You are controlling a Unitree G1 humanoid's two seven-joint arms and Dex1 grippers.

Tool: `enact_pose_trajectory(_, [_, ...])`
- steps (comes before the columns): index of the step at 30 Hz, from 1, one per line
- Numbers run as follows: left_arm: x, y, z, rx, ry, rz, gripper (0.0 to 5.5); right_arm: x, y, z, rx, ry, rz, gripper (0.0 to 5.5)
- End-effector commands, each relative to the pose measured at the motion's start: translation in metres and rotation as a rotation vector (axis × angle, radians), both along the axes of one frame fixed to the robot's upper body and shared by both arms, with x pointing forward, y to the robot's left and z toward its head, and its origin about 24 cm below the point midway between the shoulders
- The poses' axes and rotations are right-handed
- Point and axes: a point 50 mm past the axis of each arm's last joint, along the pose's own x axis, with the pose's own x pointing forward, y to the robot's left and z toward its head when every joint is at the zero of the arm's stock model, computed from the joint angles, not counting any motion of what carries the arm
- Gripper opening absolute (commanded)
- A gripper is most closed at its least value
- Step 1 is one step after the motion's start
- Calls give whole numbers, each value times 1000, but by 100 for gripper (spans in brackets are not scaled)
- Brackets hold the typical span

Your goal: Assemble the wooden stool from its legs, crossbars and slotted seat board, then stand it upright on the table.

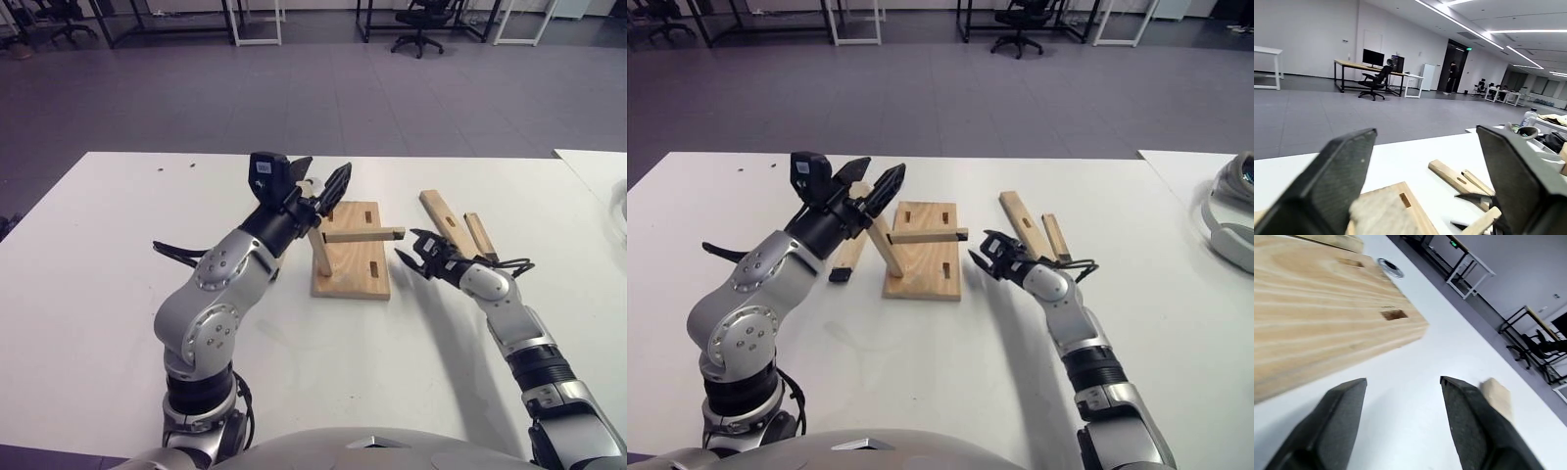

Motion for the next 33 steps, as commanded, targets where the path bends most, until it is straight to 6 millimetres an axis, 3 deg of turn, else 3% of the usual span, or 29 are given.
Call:
enact_pose_trajectory(1, [1,15,47,-122,-206,-22,437,11,-10,27,51,-88,-48,280])
enact_pose_trajectory(3, [9,33,69,-165,-300,57,453,13,-16,30,67,-109,-81,280])
enact_pose_trajectory(6, [32,58,57,-75,-261,216,453,17,-19,30,81,-122,-119,280])
enact_pose_trajectory(8, [51,66,21,139,-166,296,453,17,-22,30,94,-125,-145,280])
enact_pose_trajectory(10, [61,67,-33,394,-28,296,453,18,-24,28,98,-122,-165,280])
enact_pose_trajectory(12, [59,64,-76,456,107,240,453,18,-27,27,95,-117,-179,280])
enact_pose_trajectory(15, [56,58,-123,450,307,173,453,20,-26,21,82,-96,-181,280])
enact_pose_trajectory(17, [55,59,-142,470,392,176,453,21,-23,18,76,-86,-174,280])
enact_pose_trajectory(21, [48,57,-162,547,502,174,382,21,-19,14,75,-71,-161,280])
enact_pose_trajectory(28, [42,63,-174,665,522,196,272,21,-15,11,76,-61,-152,280])
enact_pose_trajectory(31, [37,67,-178,715,517,207,235,21,-16,11,75,-60,-153,280])
enact_pose_trajectory(33, [37,68,-173,688,495,233,246,20,-16,11,75,-59,-155,280])
